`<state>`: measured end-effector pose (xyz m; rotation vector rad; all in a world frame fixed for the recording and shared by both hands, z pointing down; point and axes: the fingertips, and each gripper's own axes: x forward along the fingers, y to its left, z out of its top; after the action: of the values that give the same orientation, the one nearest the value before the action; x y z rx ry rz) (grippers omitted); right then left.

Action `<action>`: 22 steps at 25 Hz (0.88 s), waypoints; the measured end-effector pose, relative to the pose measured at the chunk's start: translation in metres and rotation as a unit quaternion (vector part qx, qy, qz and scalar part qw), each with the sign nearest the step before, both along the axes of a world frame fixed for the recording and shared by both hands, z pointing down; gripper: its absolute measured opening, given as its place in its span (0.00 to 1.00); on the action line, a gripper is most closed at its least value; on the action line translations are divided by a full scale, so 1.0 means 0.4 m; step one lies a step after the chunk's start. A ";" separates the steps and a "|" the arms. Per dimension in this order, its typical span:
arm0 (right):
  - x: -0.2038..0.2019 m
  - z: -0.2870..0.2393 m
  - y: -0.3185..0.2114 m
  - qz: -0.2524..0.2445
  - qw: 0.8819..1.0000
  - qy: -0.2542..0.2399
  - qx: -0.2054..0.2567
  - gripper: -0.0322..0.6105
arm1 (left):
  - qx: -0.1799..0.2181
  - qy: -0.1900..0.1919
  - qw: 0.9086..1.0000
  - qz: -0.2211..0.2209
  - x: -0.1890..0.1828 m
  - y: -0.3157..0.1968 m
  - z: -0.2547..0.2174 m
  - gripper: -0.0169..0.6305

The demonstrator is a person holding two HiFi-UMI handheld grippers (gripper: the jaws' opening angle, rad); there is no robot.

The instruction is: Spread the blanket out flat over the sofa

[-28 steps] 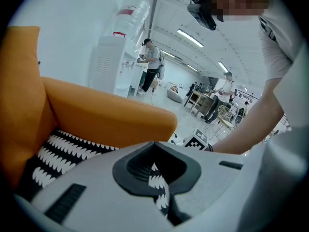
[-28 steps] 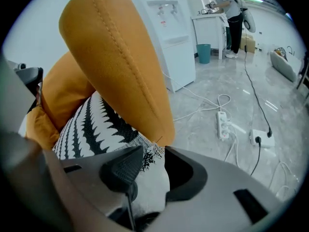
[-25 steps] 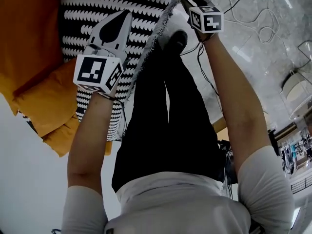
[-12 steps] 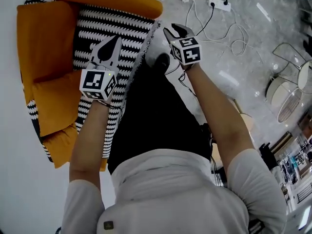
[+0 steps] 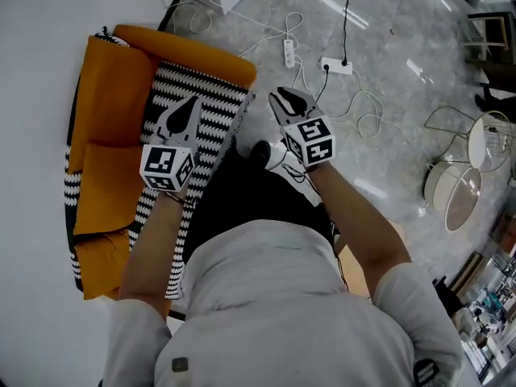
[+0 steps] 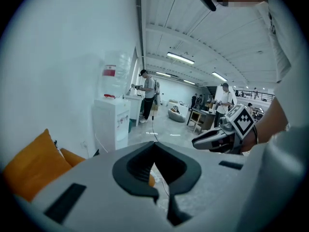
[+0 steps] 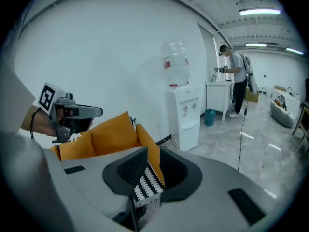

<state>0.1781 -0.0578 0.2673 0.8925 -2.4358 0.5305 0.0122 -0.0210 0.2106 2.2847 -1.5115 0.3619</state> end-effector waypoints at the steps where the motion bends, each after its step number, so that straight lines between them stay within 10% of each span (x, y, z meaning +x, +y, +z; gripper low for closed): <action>1: 0.001 -0.054 0.010 -0.001 1.000 -0.004 0.012 0.19 | 0.008 0.002 1.000 0.001 0.005 0.009 -0.043 0.04; 12: -0.012 -0.526 0.097 -0.069 0.983 -0.046 0.164 0.09 | 0.096 0.047 0.994 0.000 0.052 0.121 -0.387 0.04; 22: -0.008 -0.629 0.184 -0.098 0.976 -0.074 0.180 0.09 | 0.102 0.058 0.993 -0.022 0.046 0.261 -0.444 0.04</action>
<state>0.1748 0.0159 0.0156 0.7592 -2.7721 0.0841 0.0308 0.0836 0.0331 2.3758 -1.6004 0.0633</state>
